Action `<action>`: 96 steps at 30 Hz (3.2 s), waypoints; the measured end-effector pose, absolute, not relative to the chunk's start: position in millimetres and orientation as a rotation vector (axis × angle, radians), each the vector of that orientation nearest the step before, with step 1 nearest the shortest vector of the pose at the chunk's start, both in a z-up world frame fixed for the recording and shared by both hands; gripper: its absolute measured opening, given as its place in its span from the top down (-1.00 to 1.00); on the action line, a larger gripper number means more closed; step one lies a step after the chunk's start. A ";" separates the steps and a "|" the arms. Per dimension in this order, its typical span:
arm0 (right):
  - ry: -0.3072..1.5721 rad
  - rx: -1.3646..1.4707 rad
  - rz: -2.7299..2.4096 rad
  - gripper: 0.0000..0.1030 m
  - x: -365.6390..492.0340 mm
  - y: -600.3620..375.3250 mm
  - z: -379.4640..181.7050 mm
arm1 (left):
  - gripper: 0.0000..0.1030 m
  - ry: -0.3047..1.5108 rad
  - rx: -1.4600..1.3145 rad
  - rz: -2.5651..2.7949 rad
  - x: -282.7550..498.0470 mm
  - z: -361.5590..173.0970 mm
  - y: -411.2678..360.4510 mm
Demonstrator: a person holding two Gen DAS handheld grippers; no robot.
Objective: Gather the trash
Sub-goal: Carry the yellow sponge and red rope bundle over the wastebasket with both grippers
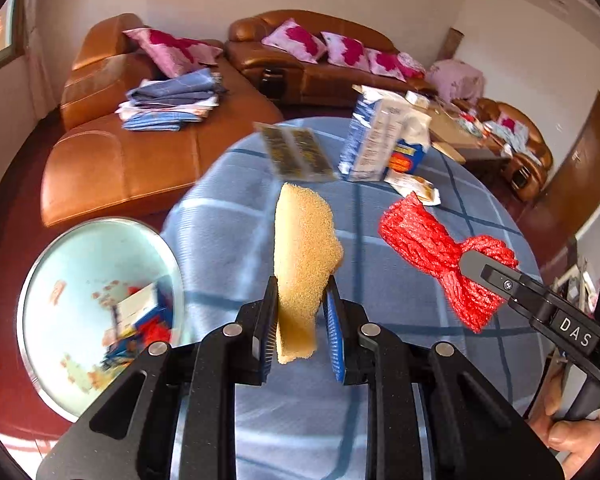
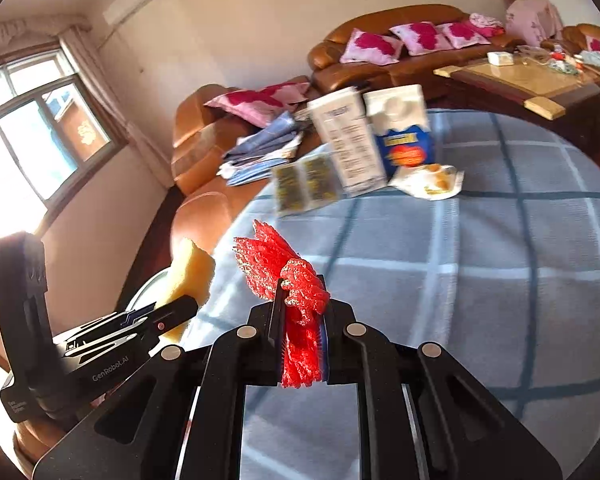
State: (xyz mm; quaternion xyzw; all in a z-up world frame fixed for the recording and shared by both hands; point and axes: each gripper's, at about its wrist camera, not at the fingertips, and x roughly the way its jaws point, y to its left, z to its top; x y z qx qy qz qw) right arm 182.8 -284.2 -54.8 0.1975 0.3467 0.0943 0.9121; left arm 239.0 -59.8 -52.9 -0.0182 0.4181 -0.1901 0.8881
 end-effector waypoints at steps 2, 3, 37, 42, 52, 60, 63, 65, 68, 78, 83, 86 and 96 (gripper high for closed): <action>0.712 0.399 0.221 0.74 182.0 -267.9 -52.9 | 0.58 0.858 -0.042 -0.362 233.7 -50.1 -41.4; 0.710 0.396 0.229 0.74 181.4 -261.3 -51.7 | 0.58 0.852 -0.045 -0.345 230.7 -48.3 -34.3; 0.709 0.296 0.425 0.74 145.0 -107.0 -35.1 | 0.57 0.818 -0.123 -0.117 173.6 -52.9 94.0; 0.717 0.276 0.442 0.74 149.2 -90.1 -35.7 | 0.57 0.821 -0.134 -0.101 173.9 -56.0 105.3; 0.733 0.268 0.462 0.74 163.2 -72.5 -41.2 | 0.57 0.828 -0.161 -0.079 181.2 -62.6 123.9; 0.748 0.284 0.453 0.74 177.3 -69.8 -48.7 | 0.57 0.837 -0.160 -0.064 197.1 -66.0 127.6; 0.752 0.290 0.439 0.74 185.2 -68.8 -50.0 | 0.57 0.848 -0.157 -0.065 205.8 -69.6 124.2; 0.755 0.296 0.423 0.74 192.0 -68.9 -51.6 | 0.57 0.859 -0.154 -0.065 211.4 -73.6 120.9; 0.762 0.308 0.398 0.74 201.5 -70.2 -54.8 | 0.57 0.872 -0.149 -0.063 220.6 -77.5 118.4; 0.782 0.300 0.342 0.74 226.9 -74.6 -65.4 | 0.57 0.904 -0.121 -0.052 246.8 -89.1 109.8; 0.810 0.300 0.328 0.73 241.2 -75.6 -74.8 | 0.57 0.929 -0.109 -0.038 259.3 -98.1 108.7; 0.831 0.303 0.328 0.73 248.0 -72.7 -80.5 | 0.56 0.939 -0.111 -0.035 265.2 -101.5 109.9; 0.869 0.304 0.320 0.73 262.3 -69.8 -94.2 | 0.56 0.970 -0.096 -0.025 278.8 -113.9 106.9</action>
